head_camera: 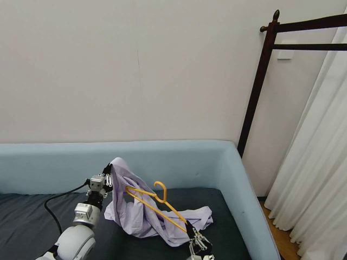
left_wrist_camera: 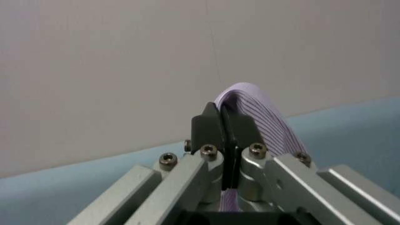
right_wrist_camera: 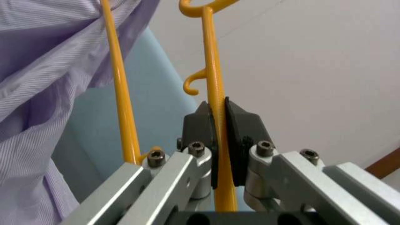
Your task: Pick up the clothes from the sofa and hang them on the clothes hanger.
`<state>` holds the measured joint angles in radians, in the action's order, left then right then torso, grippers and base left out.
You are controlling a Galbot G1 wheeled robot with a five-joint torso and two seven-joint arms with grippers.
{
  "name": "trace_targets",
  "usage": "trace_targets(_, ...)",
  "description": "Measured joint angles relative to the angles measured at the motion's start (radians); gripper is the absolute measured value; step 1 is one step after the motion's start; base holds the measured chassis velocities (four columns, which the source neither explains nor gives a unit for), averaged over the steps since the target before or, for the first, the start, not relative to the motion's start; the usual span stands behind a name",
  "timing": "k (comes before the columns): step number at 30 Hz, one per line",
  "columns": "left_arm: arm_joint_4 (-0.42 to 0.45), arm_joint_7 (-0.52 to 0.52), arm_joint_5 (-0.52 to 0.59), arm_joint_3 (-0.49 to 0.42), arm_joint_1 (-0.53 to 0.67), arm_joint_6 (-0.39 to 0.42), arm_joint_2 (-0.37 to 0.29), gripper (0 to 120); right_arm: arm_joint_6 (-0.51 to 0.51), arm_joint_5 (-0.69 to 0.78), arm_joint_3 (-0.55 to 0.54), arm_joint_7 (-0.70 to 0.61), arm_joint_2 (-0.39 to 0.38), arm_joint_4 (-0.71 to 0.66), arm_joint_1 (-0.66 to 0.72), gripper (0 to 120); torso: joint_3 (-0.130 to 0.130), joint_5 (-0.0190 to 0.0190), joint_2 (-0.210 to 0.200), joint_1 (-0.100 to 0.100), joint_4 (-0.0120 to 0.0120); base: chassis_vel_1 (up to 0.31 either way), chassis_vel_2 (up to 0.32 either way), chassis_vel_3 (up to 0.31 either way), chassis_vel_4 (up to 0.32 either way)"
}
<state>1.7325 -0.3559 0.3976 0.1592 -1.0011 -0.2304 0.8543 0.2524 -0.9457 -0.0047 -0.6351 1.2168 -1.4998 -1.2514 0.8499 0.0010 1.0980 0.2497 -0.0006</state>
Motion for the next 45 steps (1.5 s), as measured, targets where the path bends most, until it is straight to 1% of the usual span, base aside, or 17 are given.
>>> trace_targets(7, 0.049, 0.0, -0.013, -0.011, -0.042, 0.001, 0.02, 0, -0.017, 0.028, -0.041, 0.003, 0.044, 0.033, 0.043, 4, 0.0, 0.0001, 0.0, 0.0, 0.0003, 0.0, 0.0, 0.0, 0.0)
trace_targets(10, 0.094, 0.0, -0.019, -0.016, -0.084, -0.001, 0.044, 0, -0.029, 0.063, -0.07, 0.007, 0.07, 0.07, 0.095, 4, 0.0, 0.0002, 0.0, 0.0, 0.0003, 0.0, 0.0, 0.0, 0.0)
trace_targets(11, 0.094, 0.0, -0.019, -0.016, -0.084, -0.001, 0.044, 0, -0.029, 0.063, -0.07, 0.007, 0.07, 0.07, 0.095, 4, 0.0, 0.0002, 0.0, 0.0, 0.0003, 0.0, 0.0, 0.0, 0.0)
trace_targets(14, 0.132, 0.017, -0.042, -0.03, -0.144, -0.03, 0.076, 0, -0.034, 0.129, -0.095, 0.02, 0.084, 0.086, 0.145, 4, 0.0, 0.0001, 0.0, 0.0, 0.0003, 0.0, 0.0, 0.0, 0.0)
trace_targets(15, 0.132, 0.017, -0.042, -0.03, -0.144, -0.03, 0.076, 0, -0.034, 0.129, -0.095, 0.02, 0.084, 0.086, 0.145, 4, 0.0, 0.0001, 0.0, 0.0, 0.0003, 0.0, 0.0, 0.0, 0.0)
trace_targets(17, 0.145, 0.023, -0.065, -0.034, -0.185, -0.044, 0.093, 0, -0.035, 0.194, -0.102, 0.027, 0.086, 0.078, 0.172, 4, 0.0, 0.0001, 0.0, 0.0, 0.0003, 0.0, 0.0, 0.0, 0.0)
trace_targets(19, 0.145, 0.03, -0.088, -0.036, -0.22, -0.063, 0.103, 0, -0.03, 0.251, -0.102, 0.036, 0.08, 0.05, 0.192, 4, 0.0, 0.0001, 0.0, 0.0, 0.0004, 0.0, 0.0, 0.0, 0.0)
trace_targets(20, 0.145, 0.03, -0.088, -0.036, -0.22, -0.063, 0.103, 0, -0.03, 0.251, -0.102, 0.036, 0.08, 0.05, 0.192, 4, 0.0, 0.0001, 0.0, 0.0, 0.0004, 0.0, 0.0, 0.0, 0.0)
trace_targets(23, 0.132, 0.047, -0.108, -0.038, -0.241, -0.112, 0.114, 0, -0.007, 0.307, -0.092, 0.063, 0.058, -0.011, 0.217, 4, 0.0, 0.0, 0.0, 0.0, 0.0005, 0.0, 0.0, 0.0, 0.0)
trace_targets(28, 0.14, 0.062, -0.118, -0.034, -0.214, -0.162, 0.118, 0, 0.036, 0.347, -0.07, 0.119, 0.015, -0.108, 0.25, 4, 0.0, 0.0001, 0.0, 0.0, 0.0001, 0.0, 0.0, 0.0, 0.0)
trace_targets(34, 0.156, 0.075, -0.114, -0.035, -0.19, -0.205, 0.119, 0, 0.085, 0.376, -0.066, 0.156, -0.008, -0.152, 0.265, 4, 0.0, 0.0002, 0.0, 0.0, 0.0002, 0.0, 0.0, 0.0, 0.0)
trace_targets(37, 0.17, 0.09, -0.11, -0.048, -0.181, -0.236, 0.152, 11, 0.101, 0.38, -0.072, 0.164, -0.002, -0.141, 0.271, 4, 0.0, 0.0002, 0.0, 0.0, 0.0004, 0.0, 0.0, 0.0, 0.0)
trace_targets(38, 0.17, 0.09, -0.11, -0.048, -0.181, -0.236, 0.152, 11, 0.101, 0.38, -0.072, 0.164, -0.002, -0.141, 0.271, 4, 0.0, 0.0002, 0.0, 0.0, 0.0004, 0.0, 0.0, 0.0, 0.0)
trace_targets(39, 0.173, 0.097, -0.108, -0.055, -0.173, -0.246, 0.167, 15, 0.106, 0.376, -0.074, 0.164, 0.005, -0.125, 0.274, 4, 0.0, 0.0, 0.0, 0.0, 0.0004, 0.0, 0.0, 0.0, 0.0)
trace_targets(41, 0.175, 0.11, -0.106, -0.061, -0.164, -0.256, 0.18, 14, 0.115, 0.372, -0.075, 0.164, 0.018, -0.092, 0.28, 4, 0.0, 0.0001, 0.0, 0.0, 0.0001, 0.0, 0.0, 0.0, 0.0)
trace_targets(43, 0.175, 0.112, -0.108, -0.061, -0.165, -0.256, 0.179, 13, 0.117, 0.373, -0.074, 0.164, 0.022, -0.083, 0.281, 4, 0.0, 0.0001, 0.0, 0.0, 0.0001, 0.0, 0.0, 0.0, 0.0)
trace_targets(45, 0.169, 0.108, -0.112, -0.048, -0.187, -0.258, 0.158, 21, 0.124, 0.383, -0.068, 0.165, 0.019, -0.083, 0.281, 4, 0.0, 0.0, 0.0, 0.0, 0.0004, 0.0, 0.0, 0.0, 0.0)
